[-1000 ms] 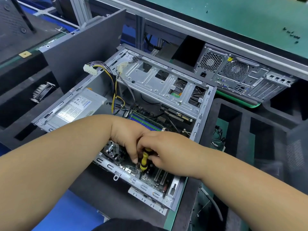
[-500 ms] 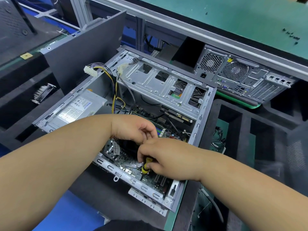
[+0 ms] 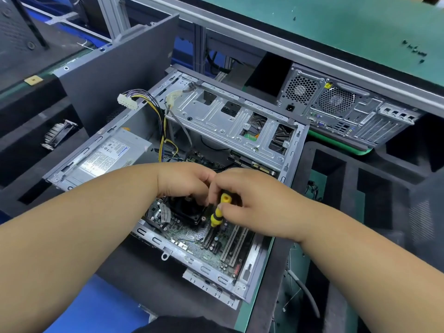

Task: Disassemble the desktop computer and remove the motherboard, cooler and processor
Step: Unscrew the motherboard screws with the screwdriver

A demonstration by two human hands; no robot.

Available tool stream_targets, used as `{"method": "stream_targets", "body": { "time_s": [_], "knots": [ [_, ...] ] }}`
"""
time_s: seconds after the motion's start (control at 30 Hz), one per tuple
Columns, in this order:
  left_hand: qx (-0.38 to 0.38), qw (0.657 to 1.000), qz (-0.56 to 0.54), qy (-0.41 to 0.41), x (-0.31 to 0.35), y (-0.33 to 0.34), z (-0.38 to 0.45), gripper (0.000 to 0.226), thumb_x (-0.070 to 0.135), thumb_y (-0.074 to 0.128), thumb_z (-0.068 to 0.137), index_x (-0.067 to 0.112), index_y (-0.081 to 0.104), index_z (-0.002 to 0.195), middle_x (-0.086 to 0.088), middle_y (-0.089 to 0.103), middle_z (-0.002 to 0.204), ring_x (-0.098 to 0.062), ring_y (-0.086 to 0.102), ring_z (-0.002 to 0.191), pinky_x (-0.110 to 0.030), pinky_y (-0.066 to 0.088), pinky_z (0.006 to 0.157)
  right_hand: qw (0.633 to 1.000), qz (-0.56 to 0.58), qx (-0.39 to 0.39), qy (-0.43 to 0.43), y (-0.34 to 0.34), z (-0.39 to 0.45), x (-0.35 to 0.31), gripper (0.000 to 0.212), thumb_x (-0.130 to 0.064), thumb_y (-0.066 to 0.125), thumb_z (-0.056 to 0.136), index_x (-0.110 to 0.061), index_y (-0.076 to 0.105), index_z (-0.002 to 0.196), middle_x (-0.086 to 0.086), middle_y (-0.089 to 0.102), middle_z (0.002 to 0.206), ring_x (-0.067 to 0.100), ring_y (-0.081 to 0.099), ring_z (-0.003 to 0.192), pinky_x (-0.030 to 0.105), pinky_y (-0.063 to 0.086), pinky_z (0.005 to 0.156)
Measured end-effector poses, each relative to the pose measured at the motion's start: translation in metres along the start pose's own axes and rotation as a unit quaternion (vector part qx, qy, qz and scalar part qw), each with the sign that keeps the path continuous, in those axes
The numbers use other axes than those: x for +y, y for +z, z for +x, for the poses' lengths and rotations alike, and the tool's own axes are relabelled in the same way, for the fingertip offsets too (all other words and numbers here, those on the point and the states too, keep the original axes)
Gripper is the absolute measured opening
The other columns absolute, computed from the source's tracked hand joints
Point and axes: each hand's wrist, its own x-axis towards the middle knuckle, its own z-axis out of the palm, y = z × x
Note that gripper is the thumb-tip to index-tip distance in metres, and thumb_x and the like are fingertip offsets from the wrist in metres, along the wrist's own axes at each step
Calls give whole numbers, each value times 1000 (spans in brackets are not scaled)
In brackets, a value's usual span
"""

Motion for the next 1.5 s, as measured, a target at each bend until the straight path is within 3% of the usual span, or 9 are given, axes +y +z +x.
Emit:
{"method": "stream_targets", "body": {
  "time_s": [0.1,0.27,0.57,0.73,0.87,1.0,1.13,1.3,1.5],
  "knots": [
    [0,1000,-7,5,2,1,-1,17,9,57,71,22,66,79,7,58,66,-2,47,55,-17,36,52,998,-38,-46,-4,7,4,-4,17,-18,63,88,-21,66,104,-4,60,100,11,53,90,31,42,84],
    [-1,1000,12,-17,-1,1,2,23,-7,50,87,5,65,99,-14,55,85,-8,42,58,-22,33,56,992,-57,-109,-8,28,10,-7,19,-19,62,89,-19,67,107,-5,59,106,11,49,88,29,43,79],
    [-2,999,27,-24,-2,1,4,25,-6,51,86,6,66,103,-15,58,90,-20,47,77,-32,36,71,990,-68,-126,-17,32,13,-5,18,-20,62,89,-19,66,107,-3,59,106,9,45,86,29,41,76],
    [2,999,27,-25,-1,1,5,24,-6,51,87,4,65,103,-12,58,86,-7,46,60,-24,36,59,992,-46,-116,-11,30,11,-3,18,-18,63,87,-17,67,105,-4,59,104,12,49,89,31,44,80],
    [6,999,21,-23,-2,2,5,21,-5,50,87,1,64,102,-12,58,86,-10,46,62,-25,35,60,994,-38,-106,-9,27,10,-2,17,-19,63,86,-19,68,102,-7,57,100,12,51,89,35,47,82],
    [25,1000,3,5,-3,0,3,17,5,55,81,10,69,88,-10,63,84,-14,55,72,-32,42,71,999,-31,-44,-5,12,6,-2,15,-17,64,83,-21,68,97,-8,59,95,11,53,89,34,46,83],
    [43,998,-48,19,-5,0,2,37,-4,53,86,25,68,69,6,68,66,-6,60,61,-27,44,62,998,22,58,29,-17,-1,-5,13,-15,65,77,-26,66,85,-9,60,82,6,54,75,26,44,69],
    [-3,997,-71,40,-4,-1,-1,34,20,37,105,9,68,102,-3,72,91,-13,65,79,-21,50,66,971,93,207,73,-49,-11,-6,17,-6,64,76,-23,67,79,-2,65,74,10,57,63,21,46,57],
    [-51,977,-197,69,-3,-4,-1,55,47,31,101,4,64,115,-17,70,101,-22,67,85,-26,54,76,944,86,296,118,-63,-21,-8,17,-8,64,77,-25,67,79,-8,54,64,5,44,53,16,37,50]
  ]
}}
